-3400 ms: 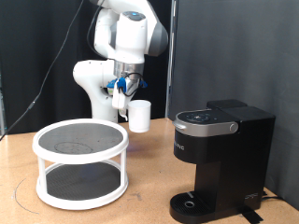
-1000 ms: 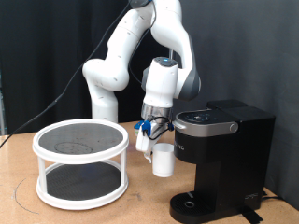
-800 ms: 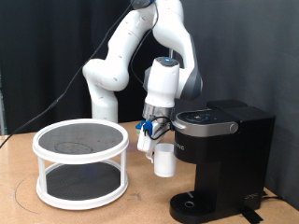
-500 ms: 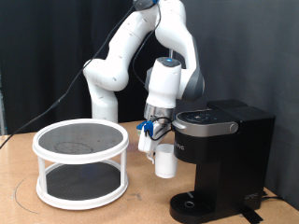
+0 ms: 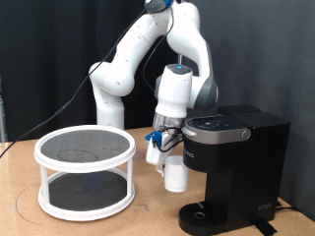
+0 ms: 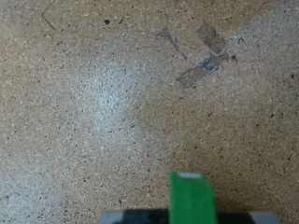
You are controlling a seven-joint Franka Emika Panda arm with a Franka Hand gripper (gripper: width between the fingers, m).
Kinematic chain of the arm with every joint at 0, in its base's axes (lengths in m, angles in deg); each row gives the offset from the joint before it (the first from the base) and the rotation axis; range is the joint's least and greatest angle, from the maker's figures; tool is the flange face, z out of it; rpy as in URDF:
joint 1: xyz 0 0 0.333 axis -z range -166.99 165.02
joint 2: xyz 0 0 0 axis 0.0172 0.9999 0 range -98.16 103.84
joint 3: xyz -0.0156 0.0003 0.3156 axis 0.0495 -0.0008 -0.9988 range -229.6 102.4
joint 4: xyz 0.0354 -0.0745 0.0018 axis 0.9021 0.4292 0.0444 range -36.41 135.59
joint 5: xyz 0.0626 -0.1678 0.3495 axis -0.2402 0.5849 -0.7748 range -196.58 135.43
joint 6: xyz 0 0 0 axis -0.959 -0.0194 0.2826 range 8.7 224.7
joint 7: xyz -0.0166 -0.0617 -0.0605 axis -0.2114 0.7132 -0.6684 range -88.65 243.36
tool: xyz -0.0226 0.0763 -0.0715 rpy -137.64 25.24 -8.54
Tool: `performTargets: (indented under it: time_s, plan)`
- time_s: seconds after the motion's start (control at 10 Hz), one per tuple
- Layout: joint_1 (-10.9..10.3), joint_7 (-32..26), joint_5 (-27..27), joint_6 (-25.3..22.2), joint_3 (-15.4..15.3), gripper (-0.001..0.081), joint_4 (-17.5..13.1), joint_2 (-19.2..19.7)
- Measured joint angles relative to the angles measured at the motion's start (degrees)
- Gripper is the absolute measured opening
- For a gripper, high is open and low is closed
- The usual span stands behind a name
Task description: Make a cup of coffee with the keurig machine
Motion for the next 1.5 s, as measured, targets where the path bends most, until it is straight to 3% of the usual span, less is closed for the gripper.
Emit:
performTargets:
  time_s: [0.4, 1.0, 1.1, 1.2, 1.3, 1.5]
  plan:
    - [2.2, -0.4, -2.1, 0.0, -2.4, 0.0007, -0.9, -1.5]
    - [3.8, -0.8, -4.5, 0.1, -3.7, 0.0007, -1.5, -1.6]
    - [3.9, -0.8, -4.9, 0.2, -3.7, 0.02, -1.5, -1.6]
    - [4.0, -0.8, -5.1, 0.2, -3.8, 0.0335, -1.5, -1.6]
    - [4.0, -0.8, -5.1, 0.2, -3.8, 0.0335, -1.5, -1.6]
    - [4.0, -0.9, -5.1, 0.2, -3.8, 0.0674, -1.5, -1.6]
